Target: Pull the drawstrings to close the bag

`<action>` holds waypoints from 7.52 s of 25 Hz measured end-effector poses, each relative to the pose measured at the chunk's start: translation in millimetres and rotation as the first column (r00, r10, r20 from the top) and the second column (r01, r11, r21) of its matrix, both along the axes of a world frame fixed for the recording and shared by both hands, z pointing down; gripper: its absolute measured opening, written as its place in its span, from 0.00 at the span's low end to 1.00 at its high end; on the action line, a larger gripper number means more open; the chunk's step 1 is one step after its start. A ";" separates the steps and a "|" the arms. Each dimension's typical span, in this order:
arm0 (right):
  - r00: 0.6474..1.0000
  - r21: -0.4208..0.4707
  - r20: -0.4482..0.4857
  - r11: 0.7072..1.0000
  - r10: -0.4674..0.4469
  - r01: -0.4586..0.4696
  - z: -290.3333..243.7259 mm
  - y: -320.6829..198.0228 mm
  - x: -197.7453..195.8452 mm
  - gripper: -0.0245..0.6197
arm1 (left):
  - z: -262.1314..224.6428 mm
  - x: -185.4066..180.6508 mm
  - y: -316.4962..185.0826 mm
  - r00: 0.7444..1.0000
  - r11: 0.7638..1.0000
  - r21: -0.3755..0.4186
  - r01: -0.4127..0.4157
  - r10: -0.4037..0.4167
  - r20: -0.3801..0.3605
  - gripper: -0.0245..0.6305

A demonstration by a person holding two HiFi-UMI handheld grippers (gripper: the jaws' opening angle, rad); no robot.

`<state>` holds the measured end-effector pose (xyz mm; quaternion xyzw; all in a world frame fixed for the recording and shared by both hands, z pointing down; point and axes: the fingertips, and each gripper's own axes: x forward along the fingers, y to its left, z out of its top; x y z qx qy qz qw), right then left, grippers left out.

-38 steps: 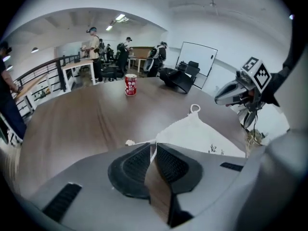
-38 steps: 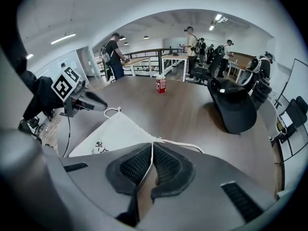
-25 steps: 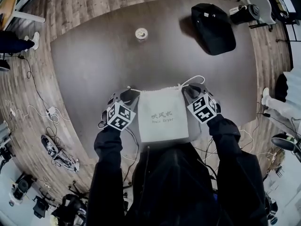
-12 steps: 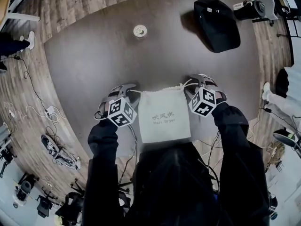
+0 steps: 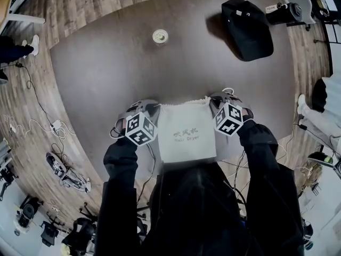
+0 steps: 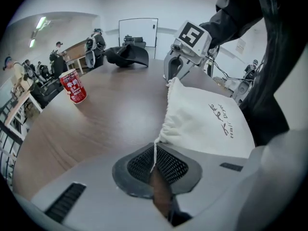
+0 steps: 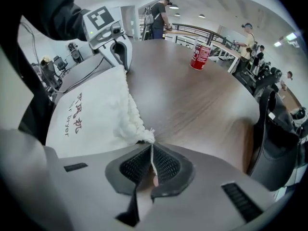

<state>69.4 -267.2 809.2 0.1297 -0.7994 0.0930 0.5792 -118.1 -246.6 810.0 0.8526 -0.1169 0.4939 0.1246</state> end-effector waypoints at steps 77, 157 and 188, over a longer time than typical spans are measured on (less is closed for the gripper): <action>0.619 0.447 0.599 0.430 0.507 -0.785 -387.7 123.3 83.1 0.08 | -424.6 -207.6 168.4 -0.014 -0.189 0.179 0.966 -0.725 -0.689 0.09; 0.587 0.020 0.591 0.718 0.553 -0.696 -203.3 131.4 -37.6 0.13 | -179.9 59.3 119.9 0.422 0.484 -0.093 0.870 -0.828 -0.368 0.14; 0.496 0.361 0.863 0.574 0.092 -0.735 -507.9 131.3 -62.8 0.07 | -488.2 52.5 110.7 0.410 0.433 0.210 0.877 -0.444 -0.797 0.09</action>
